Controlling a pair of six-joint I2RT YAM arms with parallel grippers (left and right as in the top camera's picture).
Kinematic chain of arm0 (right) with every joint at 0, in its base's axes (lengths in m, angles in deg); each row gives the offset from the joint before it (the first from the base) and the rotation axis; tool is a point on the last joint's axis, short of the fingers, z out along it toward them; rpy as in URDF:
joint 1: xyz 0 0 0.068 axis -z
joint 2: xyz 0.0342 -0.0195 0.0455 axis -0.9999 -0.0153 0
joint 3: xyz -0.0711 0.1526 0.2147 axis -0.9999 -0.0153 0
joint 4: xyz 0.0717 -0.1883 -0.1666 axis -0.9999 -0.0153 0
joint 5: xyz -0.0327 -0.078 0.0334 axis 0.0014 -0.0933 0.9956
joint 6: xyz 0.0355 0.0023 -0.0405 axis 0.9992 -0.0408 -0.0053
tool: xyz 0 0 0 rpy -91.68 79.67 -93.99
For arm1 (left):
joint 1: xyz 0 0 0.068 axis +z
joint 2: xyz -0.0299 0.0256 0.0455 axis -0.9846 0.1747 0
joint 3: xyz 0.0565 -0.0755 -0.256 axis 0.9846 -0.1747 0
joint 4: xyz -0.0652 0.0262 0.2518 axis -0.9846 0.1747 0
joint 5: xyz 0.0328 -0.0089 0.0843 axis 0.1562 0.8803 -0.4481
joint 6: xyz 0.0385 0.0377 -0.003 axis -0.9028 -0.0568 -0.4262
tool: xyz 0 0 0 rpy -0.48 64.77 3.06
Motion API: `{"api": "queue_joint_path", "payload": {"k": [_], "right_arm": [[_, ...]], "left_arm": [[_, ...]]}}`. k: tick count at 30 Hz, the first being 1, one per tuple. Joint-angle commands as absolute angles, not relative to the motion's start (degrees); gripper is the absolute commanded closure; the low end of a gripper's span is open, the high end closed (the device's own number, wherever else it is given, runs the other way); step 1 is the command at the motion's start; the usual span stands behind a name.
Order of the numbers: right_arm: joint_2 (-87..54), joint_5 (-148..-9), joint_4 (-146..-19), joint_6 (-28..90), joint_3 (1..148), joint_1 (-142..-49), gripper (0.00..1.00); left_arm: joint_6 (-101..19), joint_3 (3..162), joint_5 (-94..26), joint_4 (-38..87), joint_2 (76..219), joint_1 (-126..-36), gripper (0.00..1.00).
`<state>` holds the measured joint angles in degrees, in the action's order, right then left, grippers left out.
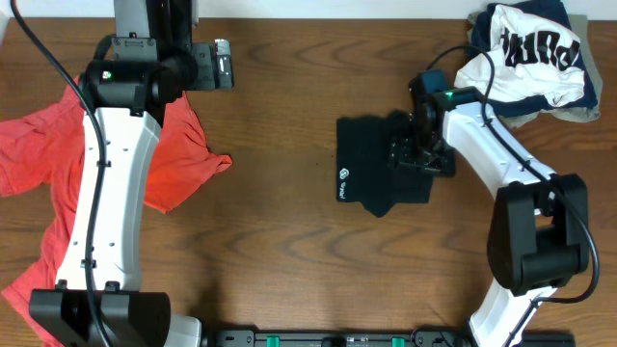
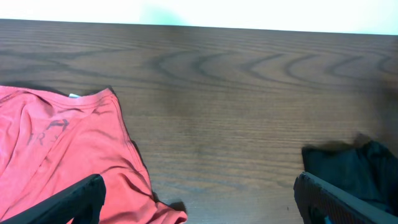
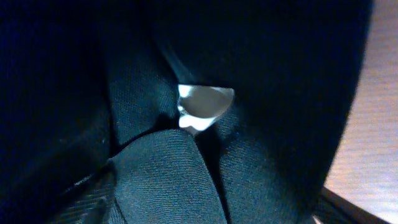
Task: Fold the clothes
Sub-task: 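Grasp the folded black shirt with the right gripper and lift it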
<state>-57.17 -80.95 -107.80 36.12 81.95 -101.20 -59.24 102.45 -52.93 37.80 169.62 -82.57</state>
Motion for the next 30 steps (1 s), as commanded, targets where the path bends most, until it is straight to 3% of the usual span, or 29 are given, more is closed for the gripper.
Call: {"api": "queue_joint_path", "payload": {"k": [1,5,18,24,28,30], "right_arm": [[-56.3,-70.2,-106.9,28.1,82.1,-97.8,0.10],[-56.3,-69.3,-105.6,23.3,82.0,-94.1,0.01],[-60.7,-61.4,-94.2,27.2,76.7,-94.8,0.03],[-63.6,-48.7,-90.2,29.5,76.7,-97.5,0.18],[-64.5,-50.5,-86.5,36.7,76.7,-101.7,0.26],[-65.7,-50.9,-83.5,40.3,76.7,-104.2,0.39]], "left_arm": [[-59.2,101.6,-53.2,37.7,170.2,-82.4,0.02],[-59.2,101.6,-53.2,37.8,170.2,-82.4,0.02],[-59.2,101.6,-53.3,37.7,170.2,-82.4,0.02],[-59.2,101.6,-53.3,37.7,170.2,-82.4,0.02],[-59.2,101.6,-53.3,37.7,170.2,-82.4,0.02],[-59.2,101.6,-53.3,37.7,170.2,-82.4,0.02]]}}
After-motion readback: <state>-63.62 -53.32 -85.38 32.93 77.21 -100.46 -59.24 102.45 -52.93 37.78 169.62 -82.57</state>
